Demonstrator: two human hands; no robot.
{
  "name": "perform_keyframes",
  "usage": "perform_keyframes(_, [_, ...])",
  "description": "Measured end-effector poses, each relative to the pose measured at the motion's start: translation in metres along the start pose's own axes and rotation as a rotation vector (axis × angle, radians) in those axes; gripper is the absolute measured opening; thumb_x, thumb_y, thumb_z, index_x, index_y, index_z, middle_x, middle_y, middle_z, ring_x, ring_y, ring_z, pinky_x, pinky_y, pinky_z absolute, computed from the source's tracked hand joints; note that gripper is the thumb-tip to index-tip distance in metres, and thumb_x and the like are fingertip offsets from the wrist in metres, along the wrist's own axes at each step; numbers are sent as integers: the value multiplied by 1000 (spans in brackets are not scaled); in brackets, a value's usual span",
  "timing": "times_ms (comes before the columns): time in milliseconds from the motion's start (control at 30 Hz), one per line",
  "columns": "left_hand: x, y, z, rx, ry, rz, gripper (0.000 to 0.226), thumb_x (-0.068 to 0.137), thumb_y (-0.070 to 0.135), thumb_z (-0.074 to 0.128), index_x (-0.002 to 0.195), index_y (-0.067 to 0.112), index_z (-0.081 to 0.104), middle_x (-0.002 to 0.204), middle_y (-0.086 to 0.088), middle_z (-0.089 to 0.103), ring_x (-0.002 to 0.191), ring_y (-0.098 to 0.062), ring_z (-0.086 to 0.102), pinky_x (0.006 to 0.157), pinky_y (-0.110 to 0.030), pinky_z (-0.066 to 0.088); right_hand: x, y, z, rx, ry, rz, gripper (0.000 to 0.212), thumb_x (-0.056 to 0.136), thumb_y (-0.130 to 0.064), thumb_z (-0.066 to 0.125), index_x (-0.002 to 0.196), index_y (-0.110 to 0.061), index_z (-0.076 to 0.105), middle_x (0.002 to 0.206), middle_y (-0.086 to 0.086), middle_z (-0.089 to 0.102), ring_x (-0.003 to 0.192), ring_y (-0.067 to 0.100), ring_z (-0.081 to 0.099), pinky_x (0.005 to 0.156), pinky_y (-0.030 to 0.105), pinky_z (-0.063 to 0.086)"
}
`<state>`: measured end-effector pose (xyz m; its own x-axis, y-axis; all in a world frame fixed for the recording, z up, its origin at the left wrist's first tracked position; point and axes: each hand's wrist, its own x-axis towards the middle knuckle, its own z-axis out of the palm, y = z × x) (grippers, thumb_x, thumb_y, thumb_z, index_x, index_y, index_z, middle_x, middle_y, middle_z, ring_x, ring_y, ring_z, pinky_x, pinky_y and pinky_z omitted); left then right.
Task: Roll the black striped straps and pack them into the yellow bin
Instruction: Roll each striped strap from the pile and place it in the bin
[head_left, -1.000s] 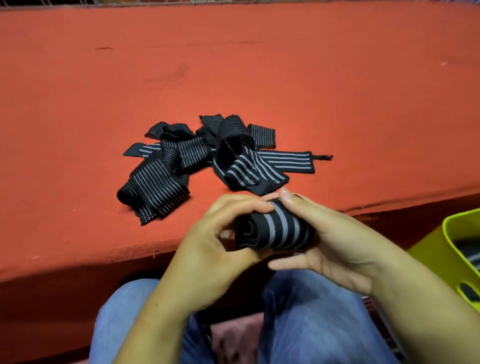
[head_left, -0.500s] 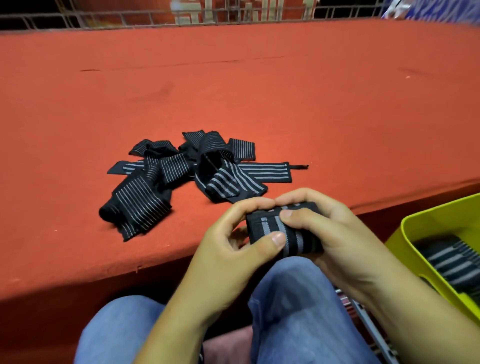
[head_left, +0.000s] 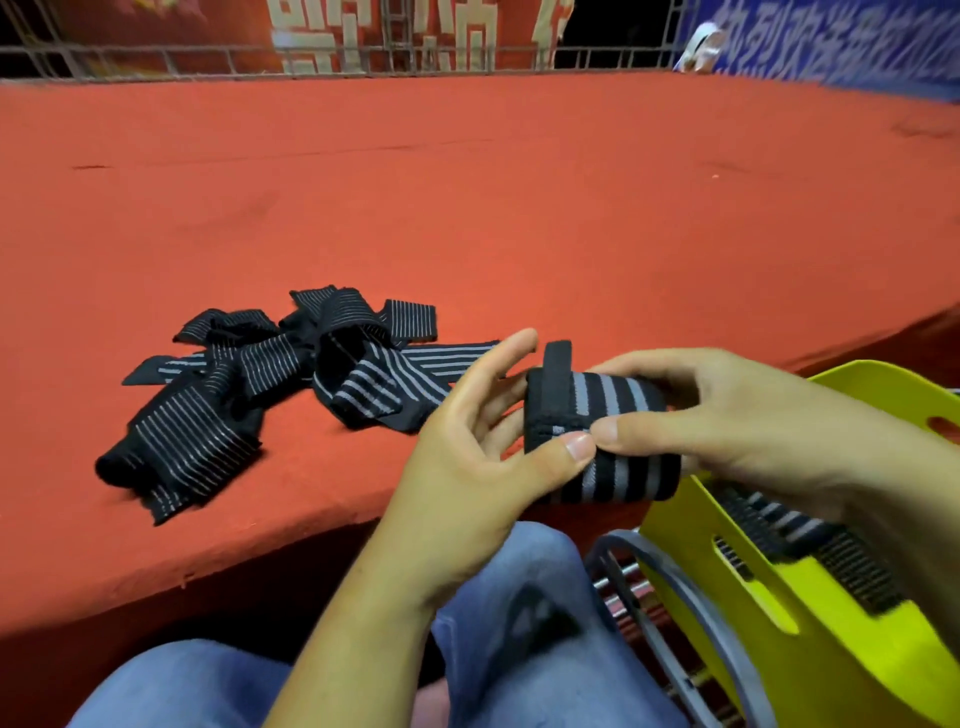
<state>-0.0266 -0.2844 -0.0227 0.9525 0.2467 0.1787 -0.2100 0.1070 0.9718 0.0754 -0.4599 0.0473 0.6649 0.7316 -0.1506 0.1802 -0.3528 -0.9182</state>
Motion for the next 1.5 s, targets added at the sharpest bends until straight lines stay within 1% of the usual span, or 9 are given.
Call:
perform_keyframes(200, [28,-8,41,-55,-141,-179,62,90,11,78,144,24,51,132,-4,70,119,-16,69,101,-36,54,-25,7,-46,-255,33,-99,81,78,-28,85,144,-55,47,102,-11,76,90,8,76,76,21,59])
perform_keyframes(367, [44,-4,79,0,-216,-225,49,92,17,75,137,23,56,114,-1,78,102,-11,76,72,-15,56,-48,27,-76,-471,43,-174,82,82,-40,78,150,-59,36,124,-48,58,115,-17,60,89,2,43])
perform_keyframes(533, [61,-4,117,-3,-237,-305,43,91,18,77,131,17,62,105,-9,80,100,-23,77,89,-38,62,-65,47,-111,-639,54,-122,74,75,-76,67,144,-66,42,140,-32,50,132,-16,46,106,9,39])
perform_keyframes(600, [65,-6,131,-10,-252,-338,45,90,17,78,132,17,60,105,-10,80,98,-22,77,86,-35,63,-72,51,-125,-800,89,-90,82,71,-90,59,146,-61,44,144,-27,42,135,-13,42,110,16,38])
perform_keyframes(700, [67,-7,147,57,-274,-357,47,89,18,80,131,22,60,105,-7,80,94,-18,78,69,-22,61,-80,52,-133,-910,116,-108,90,66,-88,63,144,-45,53,133,-30,57,121,-9,55,102,22,48])
perform_keyframes(867, [74,-13,167,212,-287,-441,48,83,31,85,126,22,65,107,-9,79,102,-29,76,91,-40,62,-81,66,-129,-1005,53,-35,75,65,-77,77,125,-37,56,108,-18,65,98,4,62,84,28,53])
perform_keyframes(1067, [79,-8,178,196,-384,-568,48,95,45,69,121,4,71,112,-15,77,107,-31,74,88,-33,63,-71,84,-127,-627,127,136,32,70,-41,79,93,-25,62,68,-14,62,57,3,53,55,21,46])
perform_keyframes(1267, [79,-15,177,172,-379,-565,42,94,33,74,127,8,65,113,-15,77,96,-25,77,94,-36,61,-67,105,-137,-118,29,258,16,85,-15,78,97,-11,69,80,5,64,73,20,62,68,36,51])
perform_keyframes(1500, [85,-38,186,215,-376,-589,59,81,8,78,135,21,58,115,-15,75,95,-27,77,92,-41,62,-67,116,-142,-310,-95,273,46,83,-44,83,116,-19,62,107,15,69,90,12,66,87,44,57])
